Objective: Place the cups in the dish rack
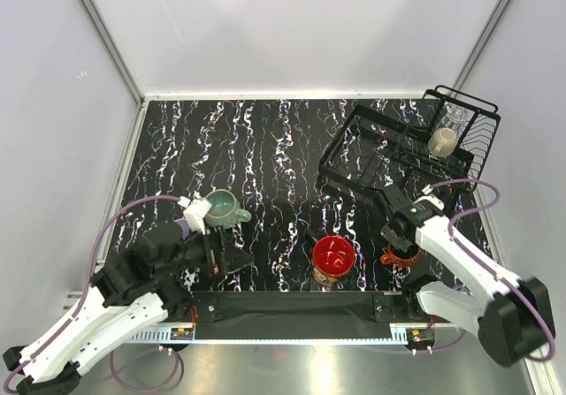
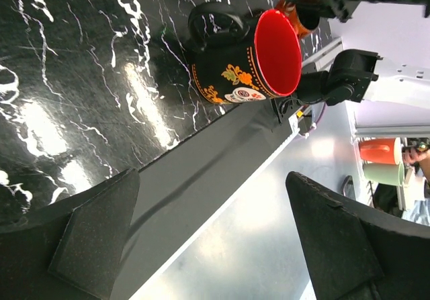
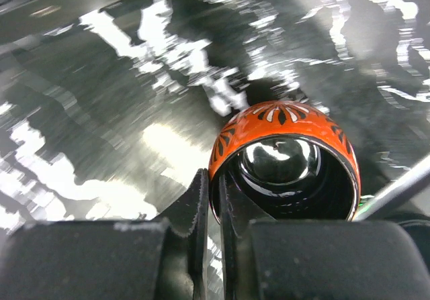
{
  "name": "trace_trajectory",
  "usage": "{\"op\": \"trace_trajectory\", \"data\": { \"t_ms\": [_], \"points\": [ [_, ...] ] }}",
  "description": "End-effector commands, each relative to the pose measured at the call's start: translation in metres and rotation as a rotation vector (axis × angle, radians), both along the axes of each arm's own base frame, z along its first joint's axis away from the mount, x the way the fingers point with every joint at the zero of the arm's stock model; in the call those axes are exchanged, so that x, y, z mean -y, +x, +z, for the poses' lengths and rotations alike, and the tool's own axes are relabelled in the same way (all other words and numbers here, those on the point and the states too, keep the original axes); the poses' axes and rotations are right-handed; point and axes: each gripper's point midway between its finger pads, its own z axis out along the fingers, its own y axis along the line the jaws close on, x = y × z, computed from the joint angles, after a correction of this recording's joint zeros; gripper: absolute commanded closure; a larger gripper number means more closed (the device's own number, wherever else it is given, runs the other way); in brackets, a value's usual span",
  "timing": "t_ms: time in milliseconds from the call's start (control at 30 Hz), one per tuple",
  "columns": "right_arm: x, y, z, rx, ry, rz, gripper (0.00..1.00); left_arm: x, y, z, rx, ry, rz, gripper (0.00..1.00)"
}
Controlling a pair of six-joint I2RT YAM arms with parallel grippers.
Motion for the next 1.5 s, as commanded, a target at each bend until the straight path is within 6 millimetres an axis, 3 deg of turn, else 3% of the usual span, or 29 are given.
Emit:
{"op": "trace_trajectory", "data": {
  "t_ms": [0, 367, 467, 667, 733, 767, 900, 1100, 1200, 1233, 1467],
  "points": [
    [-0.022, 0.017, 0.039, 0.157, 0.128, 0.118, 1.0, 0.015, -0.002, 0.029, 0.025, -0.087, -0.055, 0.02],
    [-0.089, 0.027, 0.101, 0.463, 0.449, 0.429, 1.0, 0.042, -0.003, 0.057, -0.012, -0.212, -0.128, 0.02],
    [-0.106, 0.025, 0.125, 0.521, 0.48, 0.493, 1.0, 0.047, -0.001, 0.064, -0.012, -0.23, -0.134, 0.02],
    [-0.165, 0.022, 0.177, 0.567, 0.524, 0.661, 1.0, 0.054, 0.003, 0.078, -0.013, -0.256, -0.136, 0.02],
    [-0.179, 0.025, 0.202, 0.608, 0.519, 0.691, 1.0, 0.055, 0.003, 0.085, -0.015, -0.273, -0.137, 0.02],
    [-0.19, 0.02, 0.224, 0.642, 0.543, 0.728, 1.0, 0.055, 0.002, 0.088, -0.011, -0.284, -0.138, 0.02],
    [-0.223, 0.021, 0.255, 0.681, 0.544, 0.81, 1.0, 0.054, -0.004, 0.102, -0.004, -0.337, -0.153, 0.01],
    [-0.243, 0.026, 0.285, 0.749, 0.553, 0.884, 1.0, 0.055, -0.012, 0.116, -0.009, -0.401, -0.184, 0.01],
    [-0.263, 0.019, 0.314, 0.853, 0.67, 0.961, 1.0, 0.059, -0.013, 0.122, -0.028, -0.473, -0.19, 0.01],
    [-0.27, 0.015, 0.327, 0.893, 0.719, 0.99, 1.0, 0.061, -0.013, 0.135, -0.021, -0.532, -0.198, 0.01],
    [-0.29, -0.012, 0.366, 1.108, 0.897, 1.177, 1.0, 0.073, -0.012, 0.167, -0.058, -0.697, -0.241, 0.01]
  ]
}}
